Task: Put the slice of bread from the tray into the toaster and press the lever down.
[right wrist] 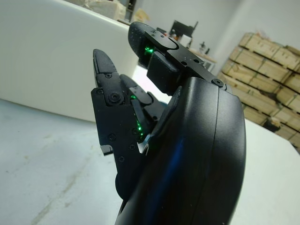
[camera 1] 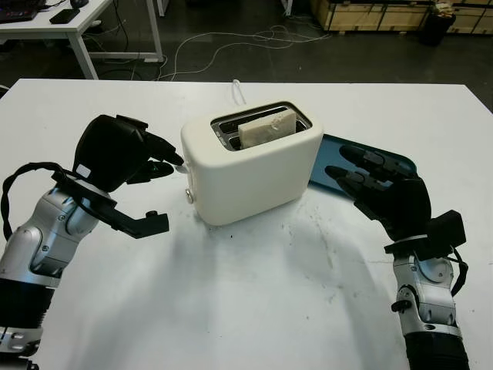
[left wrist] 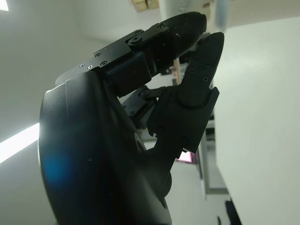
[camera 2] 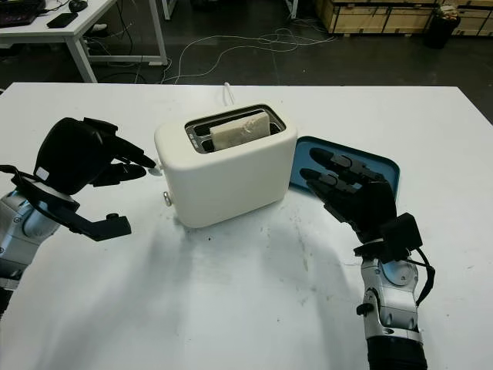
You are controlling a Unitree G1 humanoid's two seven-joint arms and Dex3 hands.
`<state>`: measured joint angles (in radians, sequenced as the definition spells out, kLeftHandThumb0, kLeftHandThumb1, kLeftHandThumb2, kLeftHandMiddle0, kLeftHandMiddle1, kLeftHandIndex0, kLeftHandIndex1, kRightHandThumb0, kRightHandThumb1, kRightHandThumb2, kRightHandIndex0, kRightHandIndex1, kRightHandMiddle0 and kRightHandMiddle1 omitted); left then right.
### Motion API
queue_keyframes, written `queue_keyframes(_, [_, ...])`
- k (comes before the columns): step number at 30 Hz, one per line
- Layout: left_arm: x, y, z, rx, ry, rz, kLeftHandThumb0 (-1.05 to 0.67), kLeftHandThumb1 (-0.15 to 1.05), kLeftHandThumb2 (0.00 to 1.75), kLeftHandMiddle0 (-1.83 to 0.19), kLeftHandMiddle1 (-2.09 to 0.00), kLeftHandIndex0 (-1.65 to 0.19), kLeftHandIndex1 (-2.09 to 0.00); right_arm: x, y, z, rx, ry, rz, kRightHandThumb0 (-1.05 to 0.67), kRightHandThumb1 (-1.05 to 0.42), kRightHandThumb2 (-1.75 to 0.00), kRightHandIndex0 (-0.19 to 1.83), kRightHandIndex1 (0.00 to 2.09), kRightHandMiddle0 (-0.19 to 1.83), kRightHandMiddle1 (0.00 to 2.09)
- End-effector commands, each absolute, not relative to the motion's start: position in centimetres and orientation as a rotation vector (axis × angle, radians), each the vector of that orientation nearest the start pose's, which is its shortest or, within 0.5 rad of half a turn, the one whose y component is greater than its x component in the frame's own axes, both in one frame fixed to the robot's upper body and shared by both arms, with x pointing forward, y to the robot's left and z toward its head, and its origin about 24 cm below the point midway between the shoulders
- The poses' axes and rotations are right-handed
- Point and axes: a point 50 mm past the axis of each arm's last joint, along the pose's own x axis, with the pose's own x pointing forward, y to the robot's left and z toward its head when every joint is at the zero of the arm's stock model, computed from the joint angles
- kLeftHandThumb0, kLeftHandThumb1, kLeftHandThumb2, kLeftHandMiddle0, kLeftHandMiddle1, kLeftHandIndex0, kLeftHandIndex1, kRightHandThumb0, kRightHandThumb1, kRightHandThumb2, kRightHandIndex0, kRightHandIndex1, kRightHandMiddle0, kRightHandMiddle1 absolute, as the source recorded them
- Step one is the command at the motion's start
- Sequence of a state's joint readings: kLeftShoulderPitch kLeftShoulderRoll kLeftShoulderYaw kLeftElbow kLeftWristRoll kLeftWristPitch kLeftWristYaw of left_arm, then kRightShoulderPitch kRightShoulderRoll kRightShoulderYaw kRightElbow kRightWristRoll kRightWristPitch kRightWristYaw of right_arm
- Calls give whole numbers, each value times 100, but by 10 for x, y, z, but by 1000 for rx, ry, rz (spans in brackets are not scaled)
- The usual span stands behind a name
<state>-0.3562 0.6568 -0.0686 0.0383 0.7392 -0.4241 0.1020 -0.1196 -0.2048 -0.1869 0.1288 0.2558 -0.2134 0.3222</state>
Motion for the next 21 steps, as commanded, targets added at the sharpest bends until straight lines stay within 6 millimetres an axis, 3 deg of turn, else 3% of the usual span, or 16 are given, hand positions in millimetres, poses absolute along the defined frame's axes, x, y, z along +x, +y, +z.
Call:
queue_keyframes(1, [294, 194, 178, 1404, -745, -152, -36, 67, 0, -114, -89, -142, -1, 268, -215, 78, 25, -254, 140, -28, -92, -1, 94, 2, 90, 0])
queue_keyframes(16, [298, 196, 185, 1444, -742, -184, -36, 69, 0, -109, -108, -142, -1, 268, -213, 74, 31, -255, 142, -29, -92, -2, 95, 1, 90, 0])
queue_keyframes(21, [301, 193, 182, 1450, -717, -209, -35, 69, 0, -109, -97, -140, 0, 266, -213, 75, 19, -254, 132, -27, -92, -2, 95, 1, 90, 0])
